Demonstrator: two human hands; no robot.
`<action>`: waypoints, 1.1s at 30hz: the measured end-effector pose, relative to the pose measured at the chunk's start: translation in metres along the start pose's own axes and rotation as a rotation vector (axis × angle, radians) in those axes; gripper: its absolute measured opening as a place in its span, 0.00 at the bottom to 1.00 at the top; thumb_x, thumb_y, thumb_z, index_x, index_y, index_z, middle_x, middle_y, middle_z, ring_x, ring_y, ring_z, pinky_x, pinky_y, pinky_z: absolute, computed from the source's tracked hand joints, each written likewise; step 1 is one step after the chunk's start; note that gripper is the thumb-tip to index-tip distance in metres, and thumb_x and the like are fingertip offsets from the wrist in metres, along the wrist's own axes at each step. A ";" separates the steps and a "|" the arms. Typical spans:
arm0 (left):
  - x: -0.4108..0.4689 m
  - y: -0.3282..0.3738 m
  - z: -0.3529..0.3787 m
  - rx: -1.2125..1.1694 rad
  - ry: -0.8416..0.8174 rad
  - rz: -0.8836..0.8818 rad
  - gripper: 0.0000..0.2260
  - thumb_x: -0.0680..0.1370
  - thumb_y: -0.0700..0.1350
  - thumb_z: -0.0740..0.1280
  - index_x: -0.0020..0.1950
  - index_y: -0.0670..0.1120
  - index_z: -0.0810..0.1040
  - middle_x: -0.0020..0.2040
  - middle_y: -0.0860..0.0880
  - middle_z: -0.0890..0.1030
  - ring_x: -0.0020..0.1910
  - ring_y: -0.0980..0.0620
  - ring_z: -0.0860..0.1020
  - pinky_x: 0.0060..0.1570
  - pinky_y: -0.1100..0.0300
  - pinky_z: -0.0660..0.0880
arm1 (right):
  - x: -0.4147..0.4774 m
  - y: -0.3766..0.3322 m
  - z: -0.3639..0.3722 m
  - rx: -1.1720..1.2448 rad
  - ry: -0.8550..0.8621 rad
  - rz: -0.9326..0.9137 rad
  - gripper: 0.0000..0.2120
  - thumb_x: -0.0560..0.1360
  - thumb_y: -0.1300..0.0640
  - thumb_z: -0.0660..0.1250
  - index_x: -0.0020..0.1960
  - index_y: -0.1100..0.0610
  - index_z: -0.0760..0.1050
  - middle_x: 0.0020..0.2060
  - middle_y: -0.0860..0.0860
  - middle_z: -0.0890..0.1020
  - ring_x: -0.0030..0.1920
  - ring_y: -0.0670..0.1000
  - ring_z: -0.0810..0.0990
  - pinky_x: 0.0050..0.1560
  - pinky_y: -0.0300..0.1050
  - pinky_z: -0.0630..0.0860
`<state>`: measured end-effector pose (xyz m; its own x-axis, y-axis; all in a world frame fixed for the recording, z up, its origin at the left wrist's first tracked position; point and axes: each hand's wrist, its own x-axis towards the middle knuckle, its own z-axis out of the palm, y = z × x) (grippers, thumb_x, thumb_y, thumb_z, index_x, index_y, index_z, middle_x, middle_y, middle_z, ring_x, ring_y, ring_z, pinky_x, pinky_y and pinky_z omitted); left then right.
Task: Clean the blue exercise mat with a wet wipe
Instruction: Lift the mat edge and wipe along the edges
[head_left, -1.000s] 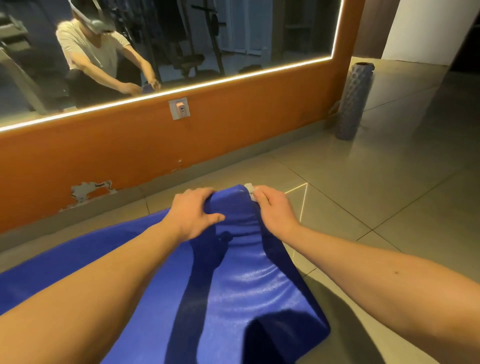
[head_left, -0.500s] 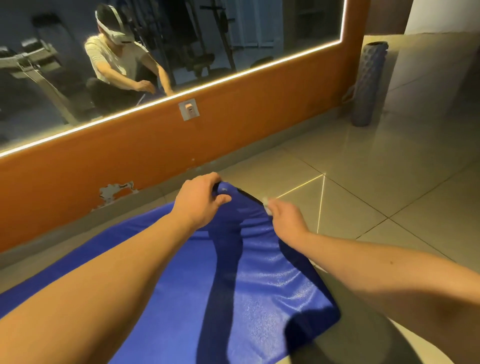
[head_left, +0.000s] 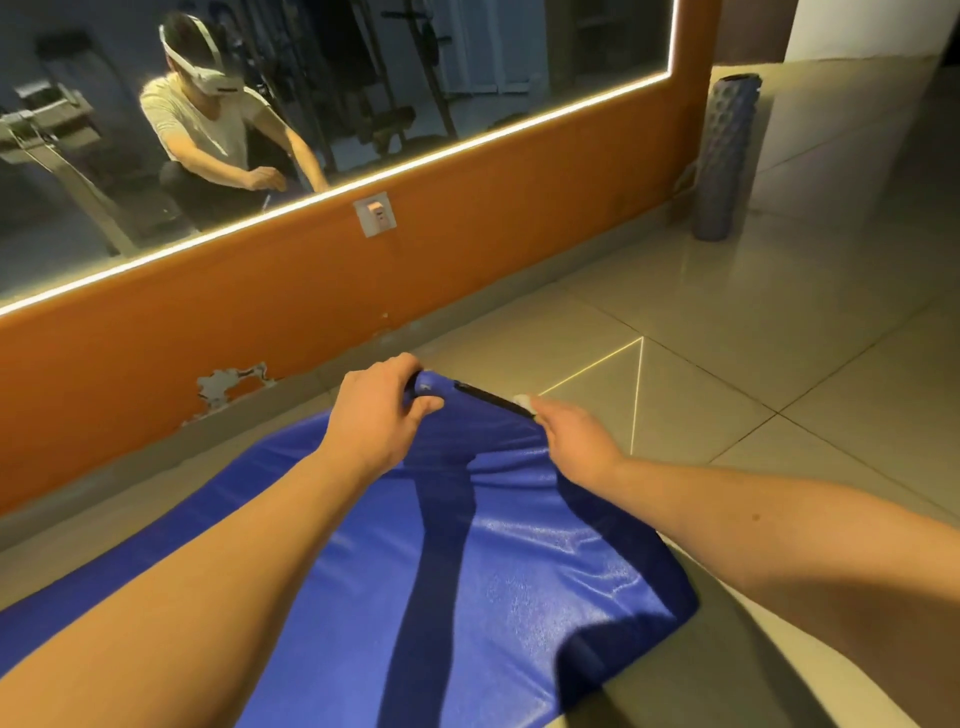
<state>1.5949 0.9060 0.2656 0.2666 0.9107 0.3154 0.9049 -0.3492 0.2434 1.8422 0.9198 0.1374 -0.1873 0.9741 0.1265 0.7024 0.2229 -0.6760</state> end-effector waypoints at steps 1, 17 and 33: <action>-0.001 -0.001 0.003 0.000 0.005 0.006 0.11 0.79 0.53 0.70 0.52 0.47 0.75 0.44 0.47 0.81 0.43 0.41 0.76 0.44 0.46 0.74 | -0.005 0.012 0.003 -0.025 -0.013 0.072 0.25 0.82 0.69 0.55 0.75 0.53 0.70 0.58 0.57 0.82 0.58 0.59 0.81 0.63 0.52 0.76; -0.009 0.001 0.033 -0.006 0.018 0.022 0.08 0.78 0.47 0.72 0.50 0.46 0.75 0.43 0.48 0.79 0.42 0.42 0.76 0.42 0.47 0.74 | -0.018 0.064 0.064 0.144 0.193 0.113 0.25 0.82 0.71 0.57 0.78 0.58 0.64 0.77 0.52 0.67 0.77 0.49 0.64 0.72 0.25 0.47; 0.065 0.039 0.019 0.599 -0.182 0.322 0.17 0.76 0.61 0.68 0.58 0.52 0.79 0.51 0.52 0.79 0.54 0.47 0.77 0.62 0.54 0.66 | 0.005 0.013 0.053 0.554 0.363 0.106 0.17 0.85 0.60 0.58 0.73 0.54 0.73 0.66 0.46 0.75 0.67 0.43 0.73 0.68 0.27 0.64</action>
<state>1.6538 0.9553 0.2783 0.5561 0.8231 0.1153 0.7844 -0.4740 -0.4000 1.8139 0.9258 0.0909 0.1744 0.9620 0.2101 0.2294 0.1678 -0.9588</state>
